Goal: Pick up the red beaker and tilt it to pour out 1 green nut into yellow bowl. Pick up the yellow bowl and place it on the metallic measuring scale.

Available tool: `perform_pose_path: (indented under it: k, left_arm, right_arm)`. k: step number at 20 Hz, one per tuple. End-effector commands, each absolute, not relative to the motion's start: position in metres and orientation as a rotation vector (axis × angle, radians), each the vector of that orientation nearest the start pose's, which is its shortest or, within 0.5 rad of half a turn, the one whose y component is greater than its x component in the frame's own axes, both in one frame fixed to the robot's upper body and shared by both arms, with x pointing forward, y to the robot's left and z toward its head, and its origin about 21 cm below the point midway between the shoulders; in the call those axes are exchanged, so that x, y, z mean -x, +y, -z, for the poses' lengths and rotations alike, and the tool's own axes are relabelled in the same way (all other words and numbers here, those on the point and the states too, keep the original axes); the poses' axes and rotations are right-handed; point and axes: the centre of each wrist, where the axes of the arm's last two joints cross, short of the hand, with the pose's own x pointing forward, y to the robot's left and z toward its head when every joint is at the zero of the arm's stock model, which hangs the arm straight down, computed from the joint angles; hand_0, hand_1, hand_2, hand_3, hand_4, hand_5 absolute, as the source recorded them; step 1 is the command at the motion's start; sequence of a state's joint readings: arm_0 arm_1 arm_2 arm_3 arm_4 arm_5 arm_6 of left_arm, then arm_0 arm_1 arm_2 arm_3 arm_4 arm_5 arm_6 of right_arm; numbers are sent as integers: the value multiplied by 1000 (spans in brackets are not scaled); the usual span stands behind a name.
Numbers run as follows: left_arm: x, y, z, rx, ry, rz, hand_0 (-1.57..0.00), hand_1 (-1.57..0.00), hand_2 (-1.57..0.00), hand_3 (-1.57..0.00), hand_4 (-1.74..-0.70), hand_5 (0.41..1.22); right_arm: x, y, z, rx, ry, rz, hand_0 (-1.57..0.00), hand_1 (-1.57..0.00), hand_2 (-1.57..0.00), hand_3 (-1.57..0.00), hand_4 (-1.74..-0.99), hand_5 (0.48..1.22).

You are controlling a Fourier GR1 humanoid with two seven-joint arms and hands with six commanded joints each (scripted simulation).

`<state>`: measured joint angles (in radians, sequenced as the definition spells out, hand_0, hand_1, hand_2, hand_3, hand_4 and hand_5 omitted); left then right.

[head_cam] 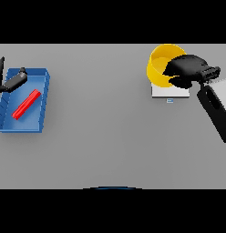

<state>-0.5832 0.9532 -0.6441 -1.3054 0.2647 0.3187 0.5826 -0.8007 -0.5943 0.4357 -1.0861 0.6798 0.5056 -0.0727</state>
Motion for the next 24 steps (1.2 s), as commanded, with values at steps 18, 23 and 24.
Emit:
perform_pose_path:
  k: [18,23,24]
  left_arm:
    - [-342,319,-127,-765,-1055,519,1,1,1,1,-809,734]
    - [-347,314,-131,-759,-1047,517,1,1,1,1,-815,744]
    - [-347,314,-127,-758,-1036,515,1,1,1,1,-812,745]
  right_arm:
    - [-432,-267,-87,655,-1059,-1602,-1527,-1401,-1569,-1320,-1725,1221]
    - [-434,-266,-86,632,-1017,-1558,-975,-866,-954,-762,-1504,983]
    - [-435,-266,-88,633,-1015,-1562,-780,-692,-810,-711,-1470,928]
